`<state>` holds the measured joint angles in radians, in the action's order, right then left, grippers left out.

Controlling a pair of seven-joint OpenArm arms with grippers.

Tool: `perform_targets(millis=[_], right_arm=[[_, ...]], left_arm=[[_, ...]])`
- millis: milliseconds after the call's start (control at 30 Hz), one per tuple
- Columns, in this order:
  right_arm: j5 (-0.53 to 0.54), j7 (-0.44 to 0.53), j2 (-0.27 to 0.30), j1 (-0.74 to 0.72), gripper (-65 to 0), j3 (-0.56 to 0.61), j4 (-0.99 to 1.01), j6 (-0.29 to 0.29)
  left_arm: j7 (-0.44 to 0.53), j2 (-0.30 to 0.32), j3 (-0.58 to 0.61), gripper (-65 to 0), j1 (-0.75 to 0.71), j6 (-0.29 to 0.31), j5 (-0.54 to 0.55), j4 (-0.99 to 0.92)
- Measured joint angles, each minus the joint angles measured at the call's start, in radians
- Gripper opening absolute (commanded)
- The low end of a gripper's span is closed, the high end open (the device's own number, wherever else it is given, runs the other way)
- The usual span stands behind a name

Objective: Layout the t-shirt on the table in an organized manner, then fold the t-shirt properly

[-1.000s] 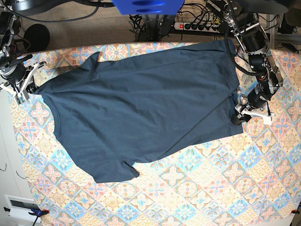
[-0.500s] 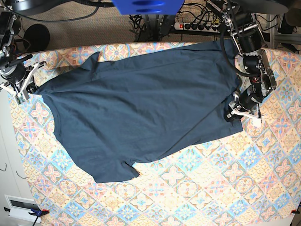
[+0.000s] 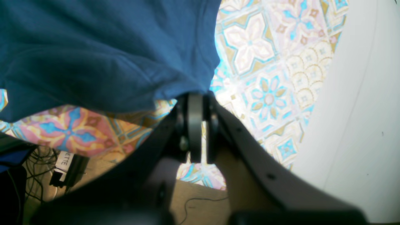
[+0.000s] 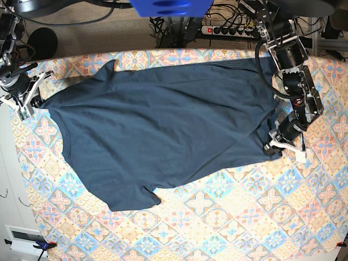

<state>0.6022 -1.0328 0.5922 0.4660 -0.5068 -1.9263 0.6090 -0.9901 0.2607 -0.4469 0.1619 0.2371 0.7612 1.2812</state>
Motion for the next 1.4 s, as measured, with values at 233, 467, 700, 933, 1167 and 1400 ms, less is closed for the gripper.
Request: perform_targets(millis=[233,467,700,933,1167,1400], right_arm=[[0.000,0.000,0.000,0.000,-65.0,0.000,0.000,0.000],[-0.001,-0.001,0.000,0.000,-65.0,0.000,0.000,0.000],[-0.004,-0.001,0.000,0.000,-65.0,0.000,0.000,-0.001],[0.000,0.000,0.000,-0.001,-65.0,0.000,0.000,0.000],[-0.001,0.000,0.000,0.000,-65.0,0.000,0.000,0.000],[-0.001,0.000,0.000,0.000,-65.0,0.000,0.000,0.000]], left_arm=[[0.000,0.046,0.000,-65.0,0.005,-0.002,-0.005,0.024],[-0.062,0.064,0.004,-45.9,-0.002,-0.002,-0.128,-0.041],[-0.076,0.069,-0.002,-21.8,-0.040,0.001,-0.129,-0.066],[-0.072,0.067,-0.002,-19.3,-0.038,0.003,-0.126,-0.062],[-0.135,0.066,-0.010,-19.3,-0.024,0.000,-0.039,-0.008],[-0.129,0.090,-0.090,-19.3,-0.018,-0.004,-0.034,0.021]])
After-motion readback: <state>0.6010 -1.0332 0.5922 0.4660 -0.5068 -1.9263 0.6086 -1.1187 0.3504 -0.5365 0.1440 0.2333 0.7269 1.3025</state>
